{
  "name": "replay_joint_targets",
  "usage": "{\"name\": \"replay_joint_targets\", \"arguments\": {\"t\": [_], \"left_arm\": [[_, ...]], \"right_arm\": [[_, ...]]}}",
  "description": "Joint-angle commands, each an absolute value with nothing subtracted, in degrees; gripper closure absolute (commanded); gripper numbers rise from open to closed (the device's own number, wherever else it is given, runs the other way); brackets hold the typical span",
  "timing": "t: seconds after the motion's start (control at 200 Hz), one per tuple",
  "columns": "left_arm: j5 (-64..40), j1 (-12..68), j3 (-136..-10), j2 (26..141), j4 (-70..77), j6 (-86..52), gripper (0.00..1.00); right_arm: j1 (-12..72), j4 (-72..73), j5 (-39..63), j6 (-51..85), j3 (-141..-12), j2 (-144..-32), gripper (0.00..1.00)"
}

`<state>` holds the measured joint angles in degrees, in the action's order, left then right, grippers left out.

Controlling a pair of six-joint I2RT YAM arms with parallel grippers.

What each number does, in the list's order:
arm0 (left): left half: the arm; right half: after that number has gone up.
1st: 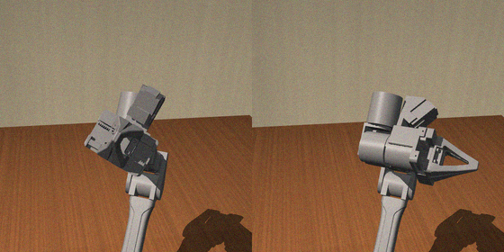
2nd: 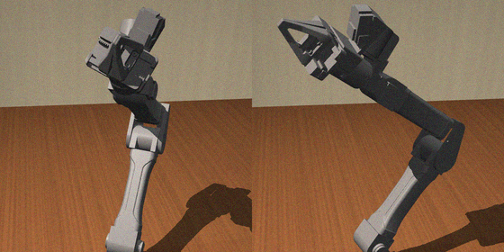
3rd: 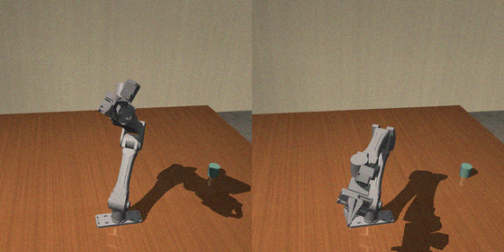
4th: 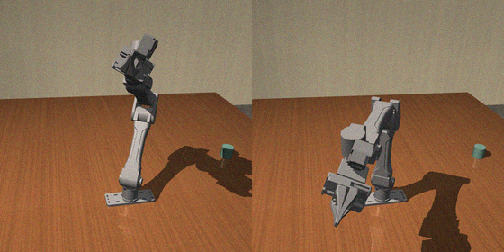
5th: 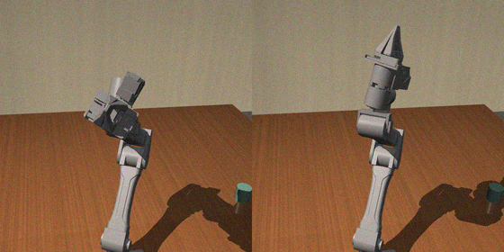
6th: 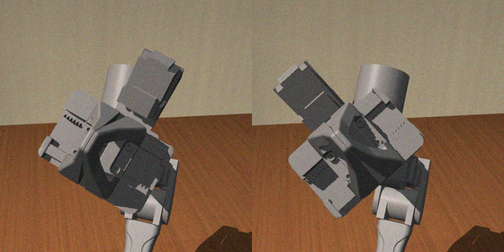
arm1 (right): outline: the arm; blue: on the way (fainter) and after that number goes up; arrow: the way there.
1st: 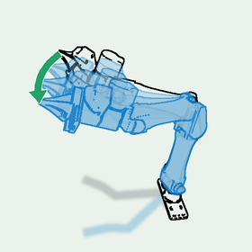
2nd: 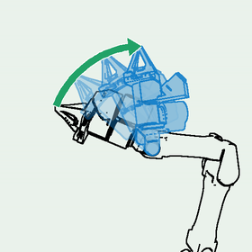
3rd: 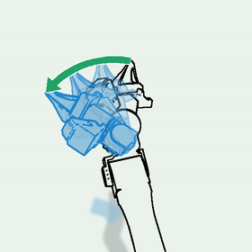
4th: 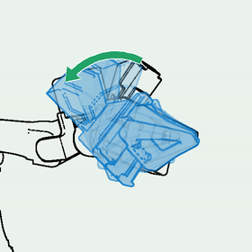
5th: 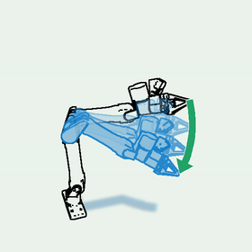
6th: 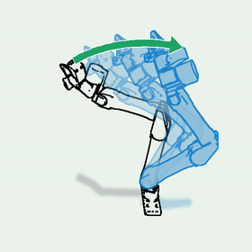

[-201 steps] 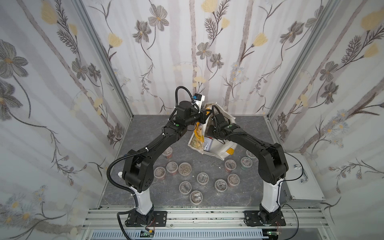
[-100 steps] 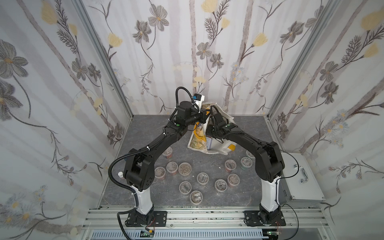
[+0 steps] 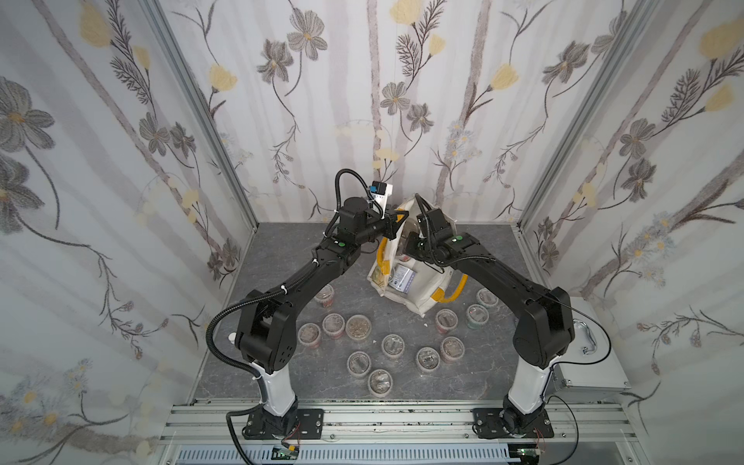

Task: Take out the seed jars from the canvas bag
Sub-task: Pick up the seed jar from the canvas bag.

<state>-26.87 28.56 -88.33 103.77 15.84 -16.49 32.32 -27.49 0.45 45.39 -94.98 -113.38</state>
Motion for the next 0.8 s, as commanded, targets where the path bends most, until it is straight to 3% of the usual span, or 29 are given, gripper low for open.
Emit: {"name": "replay_joint_targets", "arguments": {"t": [0.0,0.6,0.794], "left_arm": [[-26.8,27.6,-88.2,103.6,19.2,-17.7,1.0],[-26.8,24.0,-87.6,103.8,18.1,-16.5,1.0],[-26.7,23.9,-87.3,103.7,17.9,-16.2,1.0]], "right_arm": [[32.6,-25.1,1.7,46.8,-93.4,-109.8,0.95],[34.0,-28.5,1.1,46.9,-66.2,-73.9,1.0],[27.7,-30.7,4.6,47.6,-59.5,-63.4,1.0]]}}
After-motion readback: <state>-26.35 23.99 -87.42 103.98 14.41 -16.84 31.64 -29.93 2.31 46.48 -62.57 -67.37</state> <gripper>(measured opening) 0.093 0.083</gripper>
